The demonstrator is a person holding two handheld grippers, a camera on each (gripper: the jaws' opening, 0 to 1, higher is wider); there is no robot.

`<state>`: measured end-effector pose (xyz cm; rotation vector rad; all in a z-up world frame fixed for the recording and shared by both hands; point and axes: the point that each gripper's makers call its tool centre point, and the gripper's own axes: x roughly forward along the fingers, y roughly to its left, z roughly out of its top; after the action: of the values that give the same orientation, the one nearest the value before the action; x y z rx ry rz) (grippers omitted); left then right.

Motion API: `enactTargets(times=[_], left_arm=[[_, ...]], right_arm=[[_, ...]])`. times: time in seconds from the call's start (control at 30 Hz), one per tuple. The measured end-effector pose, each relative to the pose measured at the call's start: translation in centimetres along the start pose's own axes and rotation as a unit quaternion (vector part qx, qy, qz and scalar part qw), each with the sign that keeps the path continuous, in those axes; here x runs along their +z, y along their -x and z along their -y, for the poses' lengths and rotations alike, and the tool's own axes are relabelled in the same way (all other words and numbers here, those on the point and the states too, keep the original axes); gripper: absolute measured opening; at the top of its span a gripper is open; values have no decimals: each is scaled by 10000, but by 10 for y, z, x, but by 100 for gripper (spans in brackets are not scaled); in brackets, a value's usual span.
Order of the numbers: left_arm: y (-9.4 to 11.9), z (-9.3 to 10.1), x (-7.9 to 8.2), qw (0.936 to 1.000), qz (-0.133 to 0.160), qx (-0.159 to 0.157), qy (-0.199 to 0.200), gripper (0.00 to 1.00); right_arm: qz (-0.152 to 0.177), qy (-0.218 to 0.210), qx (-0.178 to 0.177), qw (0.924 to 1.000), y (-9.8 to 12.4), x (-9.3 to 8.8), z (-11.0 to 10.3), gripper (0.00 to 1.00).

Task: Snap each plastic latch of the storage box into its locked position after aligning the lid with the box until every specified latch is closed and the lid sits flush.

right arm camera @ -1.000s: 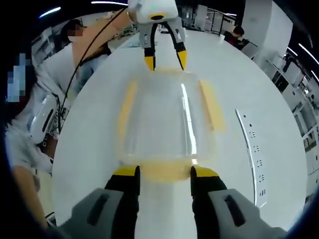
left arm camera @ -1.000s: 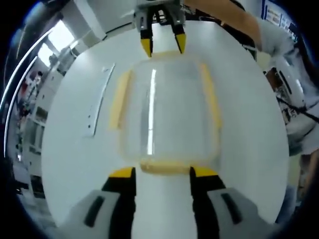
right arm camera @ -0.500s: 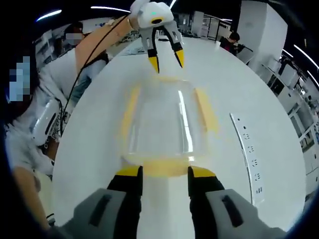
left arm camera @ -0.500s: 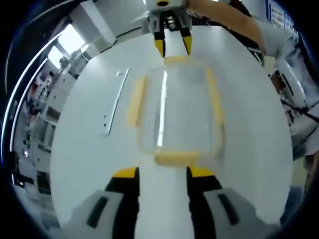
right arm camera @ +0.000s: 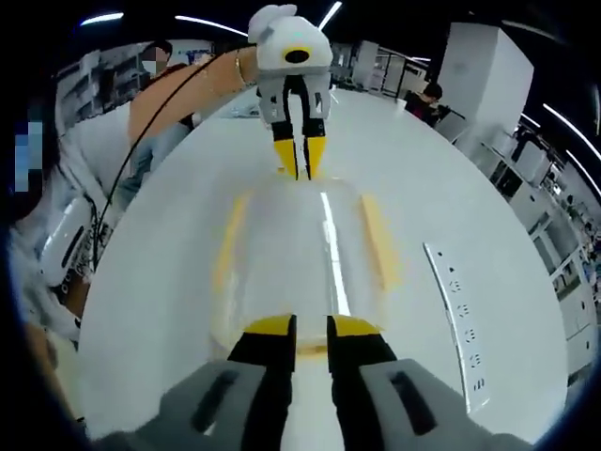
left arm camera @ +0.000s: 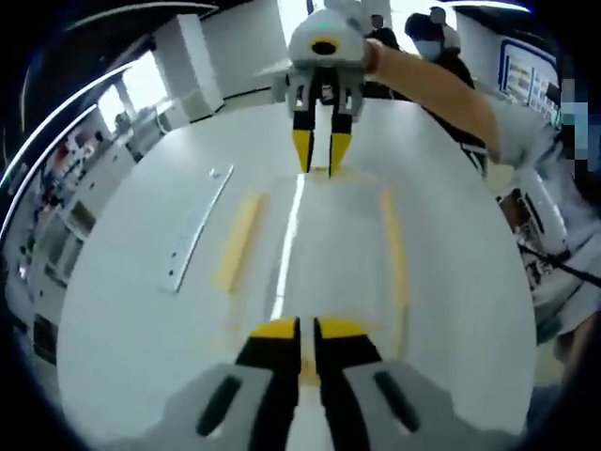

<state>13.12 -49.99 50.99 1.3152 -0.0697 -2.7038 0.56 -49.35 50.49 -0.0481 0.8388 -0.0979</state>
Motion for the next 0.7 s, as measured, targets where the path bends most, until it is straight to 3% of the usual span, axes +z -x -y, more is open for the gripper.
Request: enactTargets(times=[0.1, 0.17, 0.23, 0.3, 0.43, 0.5, 0.6, 0.63, 0.7], left_arm=[[-2, -4, 3, 9999, 113, 66, 84, 0], [-2, -5, 17, 9987, 474, 163, 80, 0], [-3, -1, 24, 9982, 577, 146, 64, 0], [-7, 4, 29, 9979, 641, 59, 18, 0], [-22, 9, 35, 9981, 614, 2, 55, 0], [-29, 6, 40, 9979, 613, 96, 168, 0], [-35, -3, 46, 9970, 624, 308, 342, 0], [-36, -5, 45, 9971, 549, 327, 417, 0], [-39, -5, 38, 9983, 233, 305, 445, 0]], right_arm=[[24, 46, 37, 10000, 0, 1, -4, 1], [46, 105, -363, 9993, 4, 1, 8, 1], [198, -22, -591, 9981, 9, 2, 11, 0], [549, -282, -803, 9949, 18, 6, 17, 0], [857, -692, -1044, 9884, 29, 0, 16, 0], [905, -951, -1293, 9829, 32, -15, 14, 0], [861, -1566, -1913, 9651, 33, -39, 19, 0], [836, -1724, -2079, 9592, 32, -47, 19, 0], [860, -1661, -2087, 9599, 24, -52, 13, 0]])
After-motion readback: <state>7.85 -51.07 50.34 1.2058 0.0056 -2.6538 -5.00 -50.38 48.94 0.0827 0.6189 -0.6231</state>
